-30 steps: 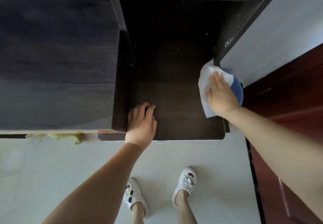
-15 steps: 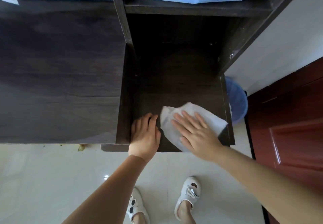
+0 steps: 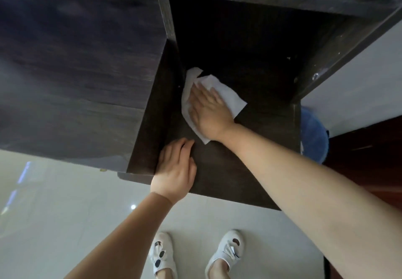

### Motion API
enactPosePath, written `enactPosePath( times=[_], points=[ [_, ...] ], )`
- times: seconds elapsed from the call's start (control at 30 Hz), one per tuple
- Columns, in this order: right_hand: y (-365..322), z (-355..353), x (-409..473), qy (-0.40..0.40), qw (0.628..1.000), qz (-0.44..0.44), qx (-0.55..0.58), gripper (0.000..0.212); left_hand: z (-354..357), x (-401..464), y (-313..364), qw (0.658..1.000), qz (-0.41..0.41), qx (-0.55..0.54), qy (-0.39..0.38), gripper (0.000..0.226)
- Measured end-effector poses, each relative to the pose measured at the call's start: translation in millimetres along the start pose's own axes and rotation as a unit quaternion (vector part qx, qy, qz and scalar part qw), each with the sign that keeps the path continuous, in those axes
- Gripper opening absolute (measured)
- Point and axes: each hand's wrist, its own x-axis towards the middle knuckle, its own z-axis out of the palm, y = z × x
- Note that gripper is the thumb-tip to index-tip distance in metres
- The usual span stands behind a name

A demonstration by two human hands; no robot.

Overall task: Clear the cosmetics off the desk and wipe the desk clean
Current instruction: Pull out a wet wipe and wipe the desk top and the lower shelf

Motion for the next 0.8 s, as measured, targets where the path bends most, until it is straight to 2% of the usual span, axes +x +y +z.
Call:
enactPosePath(
  times=[0.07, 0.1, 0.23, 0.33, 0.4, 0.53, 0.7, 0.8],
  points=[
    [-8.9, 6.4, -27.7, 0.016, 0.998, -0.054, 0.033, 0.05, -1.2, 0.8, 1.7, 1.0, -0.006, 0.002, -0.01, 0.037],
    [-8.1, 8.2, -44.9, 0.024, 0.996, -0.053, 0.065, 0.045, -2.1, 1.1, 2.7, 1.0, -0.006, 0.007, -0.019, 0.037],
    [7.2, -1.2, -129.0, 0.039, 0.996, 0.007, 0.083, 0.025, -8.5, 3.0, 8.0, 0.997, -0.014, 0.05, -0.049, 0.036],
    [16.9, -24.3, -171.3, 0.032, 0.985, 0.119, 0.117, 0.014, -29.6, -3.8, 27.1, 0.991, -0.007, 0.081, -0.102, 0.037],
    [21.1, -46.0, -185.2, 0.036, 0.963, 0.202, 0.177, 0.015, -44.6, -11.8, 42.6, 0.988, 0.016, 0.09, -0.126, 0.038],
    [16.5, -127.5, -228.7, 0.123, 0.917, 0.301, 0.233, 0.019, -98.0, -23.4, 91.5, 0.988, 0.056, 0.061, -0.133, 0.039],
    [26.2, -207.7, -289.8, 0.184, 0.863, 0.362, 0.299, 0.014, -138.0, -17.7, 158.7, 0.989, 0.094, -0.002, -0.115, 0.039],
    [46.8, -229.4, -323.3, 0.196, 0.838, 0.385, 0.332, 0.026, -141.5, -3.9, 200.0, 0.986, 0.112, -0.03, -0.123, 0.038]
  ],
)
